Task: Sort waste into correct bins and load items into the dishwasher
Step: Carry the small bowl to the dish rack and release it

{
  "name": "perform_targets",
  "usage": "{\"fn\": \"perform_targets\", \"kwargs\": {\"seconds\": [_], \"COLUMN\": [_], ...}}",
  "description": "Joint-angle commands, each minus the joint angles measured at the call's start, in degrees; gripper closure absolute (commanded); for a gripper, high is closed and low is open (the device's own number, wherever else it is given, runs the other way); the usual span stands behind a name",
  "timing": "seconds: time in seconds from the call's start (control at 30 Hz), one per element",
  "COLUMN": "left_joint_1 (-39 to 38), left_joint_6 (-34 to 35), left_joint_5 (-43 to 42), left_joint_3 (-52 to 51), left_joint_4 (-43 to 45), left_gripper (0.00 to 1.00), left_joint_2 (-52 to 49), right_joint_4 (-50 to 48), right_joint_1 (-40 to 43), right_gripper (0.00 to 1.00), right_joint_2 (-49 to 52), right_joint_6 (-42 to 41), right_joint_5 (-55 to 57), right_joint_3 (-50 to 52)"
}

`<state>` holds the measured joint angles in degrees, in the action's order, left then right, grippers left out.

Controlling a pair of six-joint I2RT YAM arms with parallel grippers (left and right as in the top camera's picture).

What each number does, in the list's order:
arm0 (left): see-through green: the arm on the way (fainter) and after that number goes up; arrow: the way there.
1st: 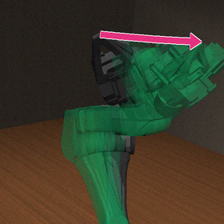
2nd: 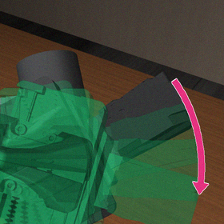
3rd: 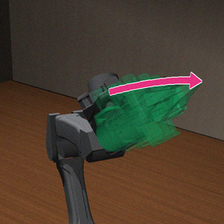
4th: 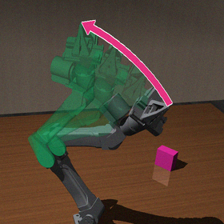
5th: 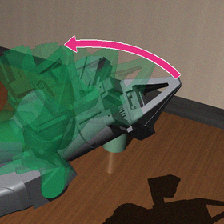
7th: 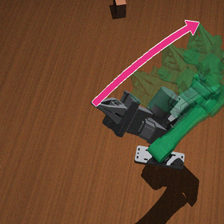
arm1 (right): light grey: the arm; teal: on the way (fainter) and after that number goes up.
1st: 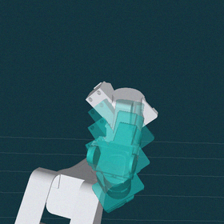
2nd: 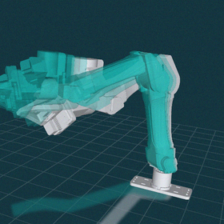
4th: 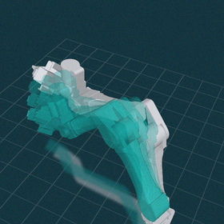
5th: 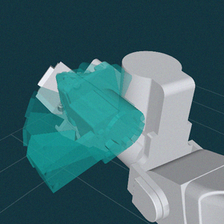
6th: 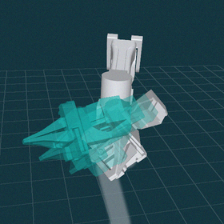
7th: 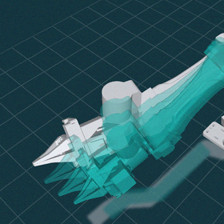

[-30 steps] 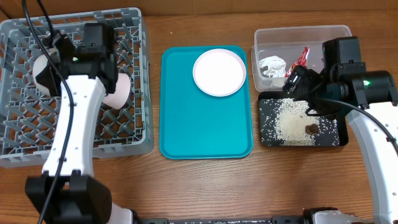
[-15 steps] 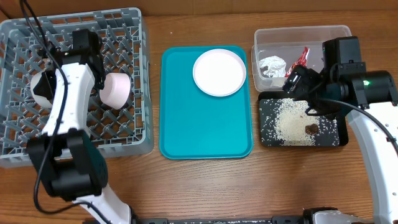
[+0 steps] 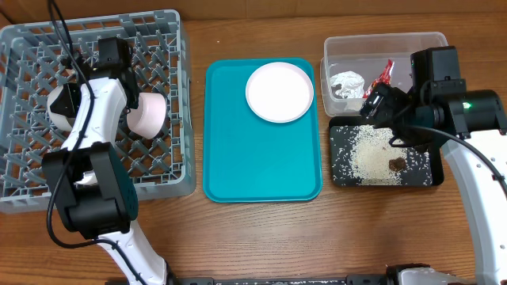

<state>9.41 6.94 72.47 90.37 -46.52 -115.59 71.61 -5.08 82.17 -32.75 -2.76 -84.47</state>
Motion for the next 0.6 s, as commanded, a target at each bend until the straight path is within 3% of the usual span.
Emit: {"fn": "perform_targets", "kwargs": {"seconds": [0.0,0.4,0.47,0.57], "left_joint_1": [-0.1,-5.6,-6.6,-7.7], "left_joint_6": [-2.5,-4.9,-4.9,-4.8], "left_joint_5": [0.2,3.1,3.1,2.8], "left_joint_3": [0.1,0.1,0.1,0.1], "left_joint_4": [0.3,0.0,0.0,-0.1], "left_gripper": [0.94,0.93,0.89,0.73], "left_joint_2": [-1.9,-1.9,-1.9,-1.9], "right_joint_4": [-0.2,-0.3,-0.4,-0.3], "right_joint_1": [0.0,0.0,0.0,0.0], "right_gripper": [0.0,0.0,0.0,0.0], "right_joint_2": [-0.1,-0.1,-0.1,-0.1], "right_joint_6": [-0.1,-0.1,-0.1,-0.1], "right_joint_5": [0.1,0.1,0.1,0.1], "right_joint_3": [-0.7,-0.7,-0.7,-0.7]}}
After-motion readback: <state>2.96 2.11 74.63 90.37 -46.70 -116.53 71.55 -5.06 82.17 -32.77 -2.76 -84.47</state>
